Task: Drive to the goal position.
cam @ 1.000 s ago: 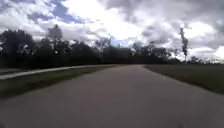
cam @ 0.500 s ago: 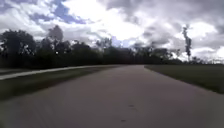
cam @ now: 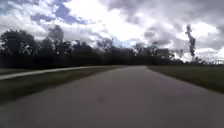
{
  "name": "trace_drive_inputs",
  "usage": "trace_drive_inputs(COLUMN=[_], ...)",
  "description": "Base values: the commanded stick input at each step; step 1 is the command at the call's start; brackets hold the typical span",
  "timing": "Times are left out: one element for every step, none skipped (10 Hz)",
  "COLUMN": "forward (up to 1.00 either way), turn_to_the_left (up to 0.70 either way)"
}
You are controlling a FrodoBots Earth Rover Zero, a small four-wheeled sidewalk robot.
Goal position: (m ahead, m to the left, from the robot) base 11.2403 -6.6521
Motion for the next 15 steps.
trace_drive_inputs(forward=[1.0,1.0,1.0,1.0,1.0,1.0,1.0,1.0,1.0,1.0,1.0,1.0,1.0,1.0,1.0], turn_to_the_left=[0.0,0.0,0.0,0.0,0.0,0.0,0.0,0.0,0.0,0.0,0.0,0.0,0.0,0.0,-0.01])
